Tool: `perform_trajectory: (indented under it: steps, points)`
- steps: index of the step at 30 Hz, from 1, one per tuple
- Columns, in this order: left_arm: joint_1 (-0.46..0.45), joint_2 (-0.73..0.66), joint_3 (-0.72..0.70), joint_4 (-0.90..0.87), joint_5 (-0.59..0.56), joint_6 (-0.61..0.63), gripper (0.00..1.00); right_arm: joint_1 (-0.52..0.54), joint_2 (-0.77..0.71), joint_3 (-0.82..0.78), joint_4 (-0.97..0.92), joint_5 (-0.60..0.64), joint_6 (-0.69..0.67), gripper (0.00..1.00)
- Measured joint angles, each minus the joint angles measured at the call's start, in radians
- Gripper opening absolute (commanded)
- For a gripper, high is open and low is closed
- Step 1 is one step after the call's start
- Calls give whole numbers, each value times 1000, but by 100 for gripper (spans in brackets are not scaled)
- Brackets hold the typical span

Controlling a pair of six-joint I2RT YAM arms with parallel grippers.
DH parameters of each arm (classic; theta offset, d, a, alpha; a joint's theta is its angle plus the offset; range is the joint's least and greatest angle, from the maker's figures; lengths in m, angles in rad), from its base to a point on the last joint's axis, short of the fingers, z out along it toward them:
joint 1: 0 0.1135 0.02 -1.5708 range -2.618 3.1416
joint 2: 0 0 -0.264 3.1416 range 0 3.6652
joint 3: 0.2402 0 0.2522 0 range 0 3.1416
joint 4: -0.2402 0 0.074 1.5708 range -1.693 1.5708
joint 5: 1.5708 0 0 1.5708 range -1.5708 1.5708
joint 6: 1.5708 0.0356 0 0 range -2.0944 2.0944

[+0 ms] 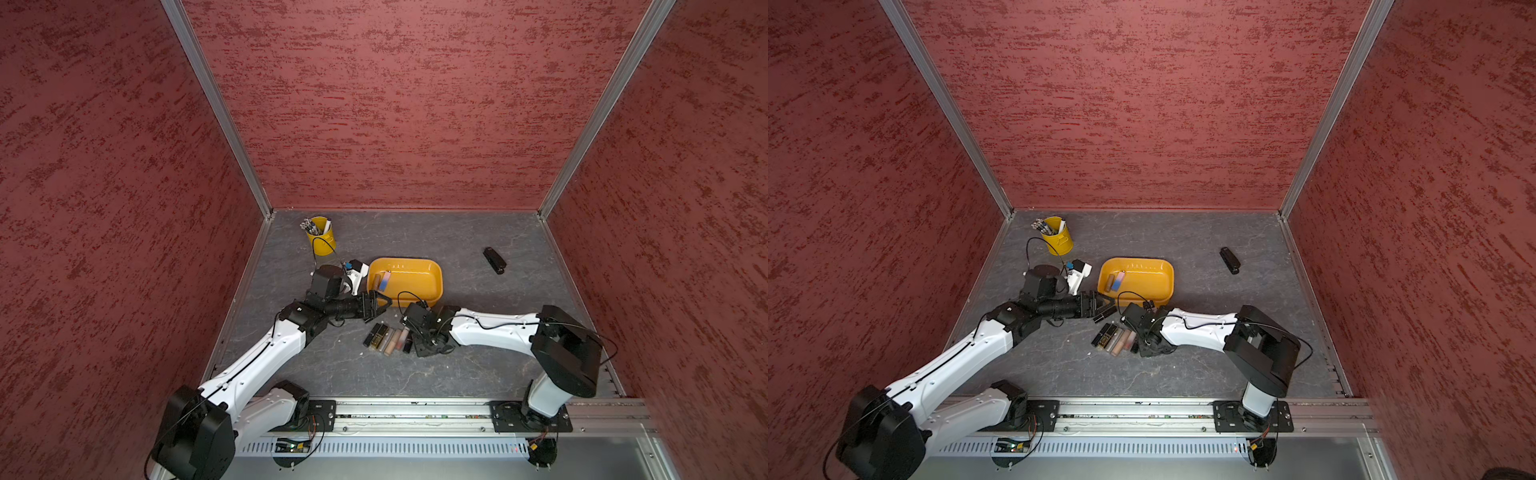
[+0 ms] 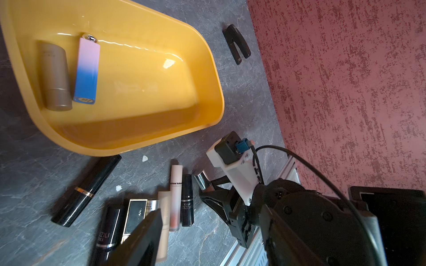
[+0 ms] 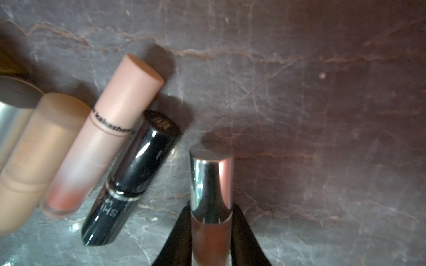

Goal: Put the lipstick into the storage box
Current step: Pick up the lipstick at the center of the board.

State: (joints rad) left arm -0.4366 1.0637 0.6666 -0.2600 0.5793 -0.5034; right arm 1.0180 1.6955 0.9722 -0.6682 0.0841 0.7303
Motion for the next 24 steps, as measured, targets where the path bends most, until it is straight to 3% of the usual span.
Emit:
perform_trajectory:
  steps: [6,12,17,24]
  points:
    - [6,0,-24,53,24,-29,86,2,-23,-7,-3,8,-7,19]
    - [11,0,-50,152,76,-75,100,-30,-203,-51,14,-38,-62,19]
    - [11,10,-64,303,137,-140,100,-134,-402,-60,87,-175,-139,19]
    - [11,57,-66,511,174,-247,100,-309,-518,-95,267,-476,-182,19]
